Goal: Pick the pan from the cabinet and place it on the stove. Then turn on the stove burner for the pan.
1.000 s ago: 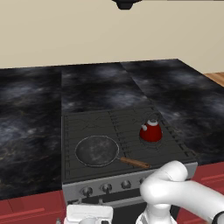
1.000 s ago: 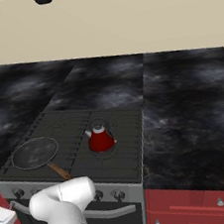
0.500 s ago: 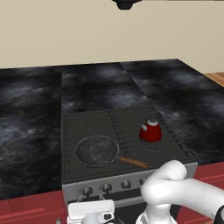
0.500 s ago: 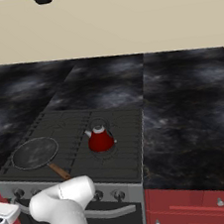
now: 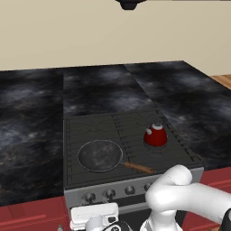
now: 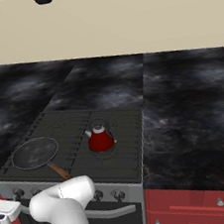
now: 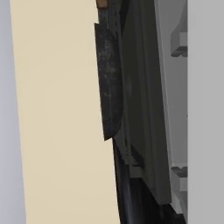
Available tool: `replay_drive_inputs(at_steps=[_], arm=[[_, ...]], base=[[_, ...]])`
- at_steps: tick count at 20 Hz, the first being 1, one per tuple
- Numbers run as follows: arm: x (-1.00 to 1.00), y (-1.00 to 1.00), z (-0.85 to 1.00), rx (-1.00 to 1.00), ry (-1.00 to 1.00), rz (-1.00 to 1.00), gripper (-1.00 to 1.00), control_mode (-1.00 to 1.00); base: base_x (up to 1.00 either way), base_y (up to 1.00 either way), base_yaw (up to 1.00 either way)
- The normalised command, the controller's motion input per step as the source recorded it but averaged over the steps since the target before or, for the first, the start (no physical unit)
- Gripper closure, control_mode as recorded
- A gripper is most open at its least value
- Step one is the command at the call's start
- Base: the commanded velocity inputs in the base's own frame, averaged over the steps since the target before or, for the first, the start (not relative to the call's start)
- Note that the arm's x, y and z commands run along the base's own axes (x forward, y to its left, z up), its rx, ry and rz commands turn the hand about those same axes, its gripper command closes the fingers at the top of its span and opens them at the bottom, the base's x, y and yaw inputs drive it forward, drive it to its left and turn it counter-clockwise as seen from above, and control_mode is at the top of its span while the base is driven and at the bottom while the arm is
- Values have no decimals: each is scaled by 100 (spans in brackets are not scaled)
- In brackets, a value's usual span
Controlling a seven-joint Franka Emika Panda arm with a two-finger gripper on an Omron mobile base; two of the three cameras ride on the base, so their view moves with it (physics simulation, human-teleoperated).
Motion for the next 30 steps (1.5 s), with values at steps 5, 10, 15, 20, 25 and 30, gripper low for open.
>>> replay_drive_inputs(at_steps=[5,10,15,20,25,30], arm=[[15,-5,-22,10,0,6,-100,-100],[5,-12,-41,10,0,6,-100,-100],[9,-10,-31,11,0,4,-100,-100],[16,-7,-11,13,0,2,-100,-100],[20,-1,-12,10,0,1,-100,-100],[18,0,-23,8,0,1,-100,-100]], base=[[0,0,0],[0,0,0],[0,0,0],[0,0,0],[0,0,0],[0,0,0]])
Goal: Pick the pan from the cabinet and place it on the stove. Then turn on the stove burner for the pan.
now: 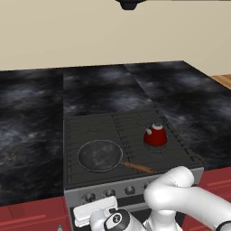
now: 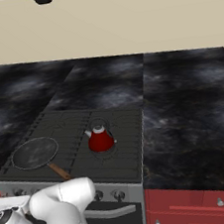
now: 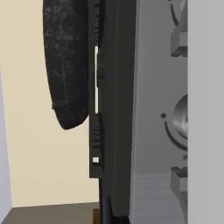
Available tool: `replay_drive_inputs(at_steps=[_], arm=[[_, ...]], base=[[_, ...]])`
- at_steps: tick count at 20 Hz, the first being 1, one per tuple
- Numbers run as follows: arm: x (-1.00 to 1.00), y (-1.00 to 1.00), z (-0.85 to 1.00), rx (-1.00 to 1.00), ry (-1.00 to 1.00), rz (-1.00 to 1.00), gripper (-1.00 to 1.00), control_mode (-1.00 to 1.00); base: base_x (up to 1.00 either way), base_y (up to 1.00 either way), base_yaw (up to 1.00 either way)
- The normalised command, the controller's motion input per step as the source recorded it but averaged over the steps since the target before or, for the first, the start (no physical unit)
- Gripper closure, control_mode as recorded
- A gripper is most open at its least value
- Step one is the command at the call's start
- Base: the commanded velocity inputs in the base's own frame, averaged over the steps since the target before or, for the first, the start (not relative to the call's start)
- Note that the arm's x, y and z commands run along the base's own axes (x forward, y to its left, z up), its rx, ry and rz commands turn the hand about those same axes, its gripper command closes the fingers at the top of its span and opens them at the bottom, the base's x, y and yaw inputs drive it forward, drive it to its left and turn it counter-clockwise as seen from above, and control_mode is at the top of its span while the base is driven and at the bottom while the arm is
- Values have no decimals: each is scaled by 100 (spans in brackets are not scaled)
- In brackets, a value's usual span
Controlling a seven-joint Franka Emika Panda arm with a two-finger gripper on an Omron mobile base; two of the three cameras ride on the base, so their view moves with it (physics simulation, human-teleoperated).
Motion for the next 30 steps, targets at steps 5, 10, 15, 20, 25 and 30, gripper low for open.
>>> replay_drive_inputs(at_steps=[5,10,15,20,25,30], arm=[[14,0,-30,7,0,2,-100,-100],[12,0,-26,7,0,2,-100,-100],[10,0,-26,6,0,1,-100,-100],[7,0,-18,6,0,1,-100,-100],[12,0,-4,5,0,1,100,-100],[12,0,0,3,0,2,100,-100]], base=[[0,0,0],[0,0,0],[0,0,0],[0,0,0],[0,0,0],[0,0,0]])
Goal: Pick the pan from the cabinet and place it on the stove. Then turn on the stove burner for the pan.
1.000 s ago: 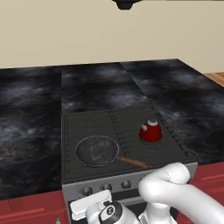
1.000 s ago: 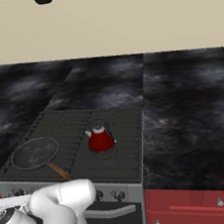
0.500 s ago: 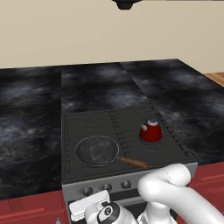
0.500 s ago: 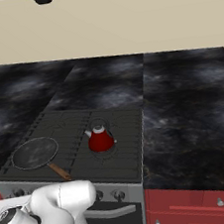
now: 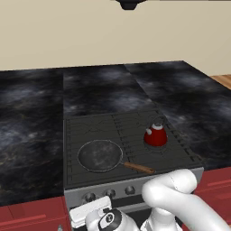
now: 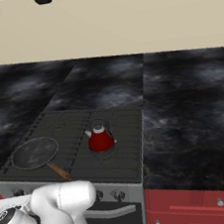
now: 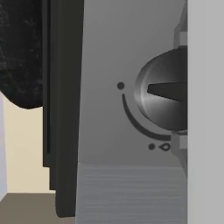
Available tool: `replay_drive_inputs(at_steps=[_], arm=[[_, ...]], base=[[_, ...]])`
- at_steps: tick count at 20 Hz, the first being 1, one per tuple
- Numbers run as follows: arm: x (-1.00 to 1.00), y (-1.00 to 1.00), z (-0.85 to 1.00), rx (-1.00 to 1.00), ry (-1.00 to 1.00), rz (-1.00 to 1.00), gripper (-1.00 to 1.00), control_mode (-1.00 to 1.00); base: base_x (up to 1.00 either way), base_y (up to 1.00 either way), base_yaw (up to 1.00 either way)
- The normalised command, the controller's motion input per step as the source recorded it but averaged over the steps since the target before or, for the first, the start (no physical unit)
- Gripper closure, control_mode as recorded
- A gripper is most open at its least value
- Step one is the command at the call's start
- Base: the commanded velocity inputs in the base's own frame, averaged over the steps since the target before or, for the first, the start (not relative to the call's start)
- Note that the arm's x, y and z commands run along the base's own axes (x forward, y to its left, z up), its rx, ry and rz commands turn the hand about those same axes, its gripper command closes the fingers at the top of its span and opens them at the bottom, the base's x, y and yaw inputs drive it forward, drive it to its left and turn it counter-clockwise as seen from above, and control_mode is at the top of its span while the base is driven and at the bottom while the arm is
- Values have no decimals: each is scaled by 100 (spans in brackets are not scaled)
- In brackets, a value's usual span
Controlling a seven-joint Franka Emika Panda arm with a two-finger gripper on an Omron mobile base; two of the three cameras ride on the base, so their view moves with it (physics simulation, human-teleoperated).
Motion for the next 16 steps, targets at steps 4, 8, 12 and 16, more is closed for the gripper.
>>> replay_drive_inputs(at_steps=[4,8,12,16], arm=[[4,1,0,0,-1,3,100,-100],[0,0,17,-5,-5,3,100,-100],[-4,2,30,-9,-8,5,100,-100],[-10,5,33,-10,-6,3,100,-100]], base=[[0,0,0],[0,0,0],[0,0,0],[0,0,0]])
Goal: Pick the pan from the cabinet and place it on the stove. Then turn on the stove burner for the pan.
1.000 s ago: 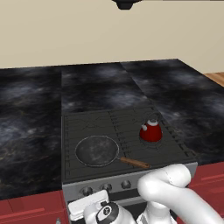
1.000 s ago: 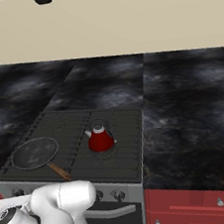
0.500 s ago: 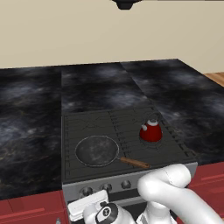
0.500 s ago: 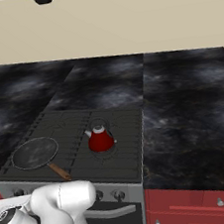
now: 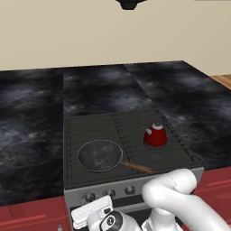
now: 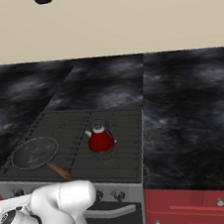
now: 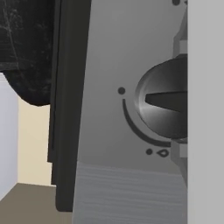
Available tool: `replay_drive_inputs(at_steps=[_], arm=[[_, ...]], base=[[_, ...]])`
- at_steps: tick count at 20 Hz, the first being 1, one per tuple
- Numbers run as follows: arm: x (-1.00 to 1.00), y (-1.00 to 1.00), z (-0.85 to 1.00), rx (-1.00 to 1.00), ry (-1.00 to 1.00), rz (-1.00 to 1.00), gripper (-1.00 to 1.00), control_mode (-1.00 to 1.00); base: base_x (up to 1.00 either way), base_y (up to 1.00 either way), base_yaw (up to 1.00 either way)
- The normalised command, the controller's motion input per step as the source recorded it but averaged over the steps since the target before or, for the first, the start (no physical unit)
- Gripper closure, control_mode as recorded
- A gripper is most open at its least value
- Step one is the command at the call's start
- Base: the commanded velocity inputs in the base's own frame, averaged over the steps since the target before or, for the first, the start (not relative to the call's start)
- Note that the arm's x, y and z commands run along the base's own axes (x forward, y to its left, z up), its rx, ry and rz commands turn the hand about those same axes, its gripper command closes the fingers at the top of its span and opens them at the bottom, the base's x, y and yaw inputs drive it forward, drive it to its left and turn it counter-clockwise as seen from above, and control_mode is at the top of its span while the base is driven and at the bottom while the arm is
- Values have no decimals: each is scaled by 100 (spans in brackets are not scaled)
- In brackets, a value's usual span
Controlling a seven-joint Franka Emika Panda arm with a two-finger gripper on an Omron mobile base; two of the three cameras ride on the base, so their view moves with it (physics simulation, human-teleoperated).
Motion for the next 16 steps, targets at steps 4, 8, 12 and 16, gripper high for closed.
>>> replay_drive_inputs(at_steps=[4,8,12,16], arm=[[-18,3,38,-13,-3,0,100,-100],[-21,0,31,-17,-1,0,100,-100],[-21,0,14,-32,-4,0,100,-100],[-23,0,9,-40,-4,0,100,-100]], base=[[0,0,0],[0,0,0],[0,0,0],[0,0,0]])
